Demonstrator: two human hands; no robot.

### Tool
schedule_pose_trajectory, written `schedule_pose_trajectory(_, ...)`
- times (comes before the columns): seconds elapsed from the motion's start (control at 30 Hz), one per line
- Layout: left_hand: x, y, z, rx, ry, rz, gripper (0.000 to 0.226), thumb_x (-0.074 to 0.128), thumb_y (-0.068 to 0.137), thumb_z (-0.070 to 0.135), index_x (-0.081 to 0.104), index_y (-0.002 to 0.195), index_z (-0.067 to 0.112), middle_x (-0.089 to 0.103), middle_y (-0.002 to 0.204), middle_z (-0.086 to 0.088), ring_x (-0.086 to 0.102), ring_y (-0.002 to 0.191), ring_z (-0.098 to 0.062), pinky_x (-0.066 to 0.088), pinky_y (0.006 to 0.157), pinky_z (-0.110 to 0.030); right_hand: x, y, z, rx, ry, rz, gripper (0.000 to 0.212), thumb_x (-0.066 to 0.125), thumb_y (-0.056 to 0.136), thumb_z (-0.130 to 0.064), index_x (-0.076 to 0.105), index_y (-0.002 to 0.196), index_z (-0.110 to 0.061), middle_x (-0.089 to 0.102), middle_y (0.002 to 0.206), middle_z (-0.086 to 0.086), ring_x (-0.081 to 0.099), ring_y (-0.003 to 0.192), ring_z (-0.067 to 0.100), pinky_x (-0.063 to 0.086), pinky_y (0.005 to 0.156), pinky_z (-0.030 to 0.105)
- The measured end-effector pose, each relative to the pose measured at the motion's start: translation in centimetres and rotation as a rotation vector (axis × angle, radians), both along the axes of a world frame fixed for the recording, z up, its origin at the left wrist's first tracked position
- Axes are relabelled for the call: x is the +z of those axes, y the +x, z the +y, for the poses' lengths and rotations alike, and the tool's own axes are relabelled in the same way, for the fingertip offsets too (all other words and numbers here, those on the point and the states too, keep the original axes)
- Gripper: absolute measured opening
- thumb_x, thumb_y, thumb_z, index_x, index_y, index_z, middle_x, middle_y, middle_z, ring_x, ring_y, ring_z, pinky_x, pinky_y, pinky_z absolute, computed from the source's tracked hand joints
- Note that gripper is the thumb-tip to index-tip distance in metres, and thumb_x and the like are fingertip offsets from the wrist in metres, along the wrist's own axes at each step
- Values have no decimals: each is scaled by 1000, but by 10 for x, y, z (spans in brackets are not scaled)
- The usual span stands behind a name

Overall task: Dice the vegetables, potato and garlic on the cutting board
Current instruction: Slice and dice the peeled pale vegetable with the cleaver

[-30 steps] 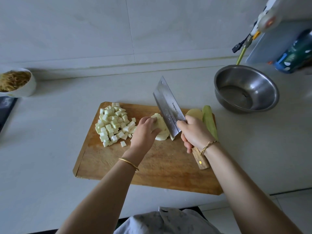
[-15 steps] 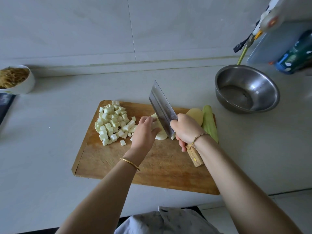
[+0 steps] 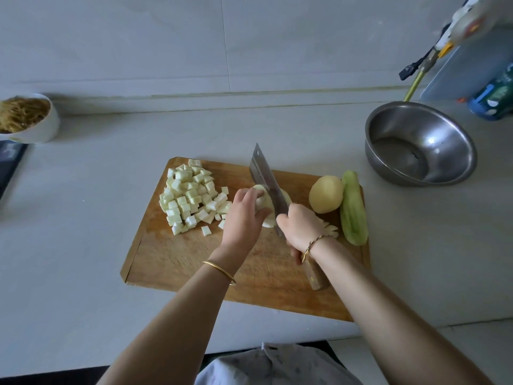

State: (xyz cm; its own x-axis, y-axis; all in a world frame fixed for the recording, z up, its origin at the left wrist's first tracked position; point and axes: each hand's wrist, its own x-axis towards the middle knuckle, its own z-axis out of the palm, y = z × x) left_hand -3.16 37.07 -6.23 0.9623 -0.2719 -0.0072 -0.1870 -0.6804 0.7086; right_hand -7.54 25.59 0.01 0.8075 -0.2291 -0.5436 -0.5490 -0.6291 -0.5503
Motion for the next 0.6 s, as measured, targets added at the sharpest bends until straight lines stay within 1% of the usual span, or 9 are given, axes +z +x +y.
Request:
schedule_pose_trajectory(0.03, 0, 0, 0, -4, 0, 4, 40, 65, 89, 20, 54, 126, 10, 50, 129, -3, 53, 108, -18, 37, 77, -21, -7, -1, 0, 15, -57, -29, 24, 38, 96, -15, 38, 73, -10, 46, 66, 5, 50, 50, 19, 30, 41, 25)
schedule_pose_trajectory(0.07, 1, 0, 0, -9, 4, 5, 40, 65, 89, 20, 54, 126, 10, 50, 129, -3, 53, 108, -18, 37, 77, -20, -12, -2, 1, 14, -90, -55, 25, 40, 96, -16, 38, 71, -11, 45, 67, 3, 46, 55, 17, 27, 44, 26)
schedule_pose_trajectory(0.13, 2, 2, 1, -11, 5, 21, 40, 65, 89, 21, 53, 126, 10, 49, 129, -4, 53, 107, -18, 38, 78, -21, -18, -4, 0, -15, -83, -91, 17, 43, 95, -17, 42, 80, -9, 44, 68, 2, 43, 56, 15, 27, 46, 28)
schedule_pose_trajectory(0.2, 2, 4, 3, -19, 7, 32, 40, 65, 88, 22, 54, 125, 10, 50, 128, -4, 53, 105, -18, 40, 78, -22, -19, -6, -2, -50, -41, -116, 12, 46, 93, -17, 41, 88, -8, 46, 68, 3, 44, 51, 17, 28, 45, 30)
schedule_pose_trajectory(0.27, 3, 5, 4, -20, 10, 36, 41, 66, 88, 23, 54, 124, 10, 50, 127, -4, 53, 104, -17, 40, 78, -23, -18, -8, -3, -51, 10, -136, 12, 46, 91, -17, 38, 85, -10, 46, 65, 5, 43, 41, 20, 30, 42, 27)
schedule_pose_trajectory(0.37, 3, 6, 4, -15, 15, 45, 41, 67, 87, 23, 53, 123, 10, 50, 126, -4, 53, 104, -18, 42, 78, -24, -11, -8, -7, -51, 77, -138, 12, 40, 91, -15, 38, 79, -11, 47, 60, 8, 44, 28, 18, 34, 35, 24)
schedule_pose_trajectory(0.43, 3, 6, 4, -15, 16, 51, 40, 66, 88, 23, 52, 122, 10, 50, 126, -4, 53, 102, -18, 44, 78, -26, -3, -7, -11, -69, 136, -120, 10, 37, 92, -12, 43, 87, -6, 48, 58, 9, 44, 28, 18, 38, 34, 25)
schedule_pose_trajectory(0.5, 3, 6, 4, -16, 12, 56, 40, 66, 88, 22, 52, 122, 9, 49, 126, -5, 53, 102, -19, 44, 78, -26, 3, -7, -13, -86, 181, -95, 15, 35, 93, -11, 45, 99, -1, 47, 60, 11, 42, 28, 17, 40, 34, 25)
schedule_pose_trajectory(0.6, 3, 6, 4, -18, 2, 66, 41, 67, 87, 21, 52, 123, 9, 48, 127, -5, 53, 99, -18, 44, 78, -26, 10, -8, -16, -119, 208, -87, 18, 36, 93, -11, 43, 105, 0, 46, 63, 13, 39, 27, 15, 40, 34, 24)
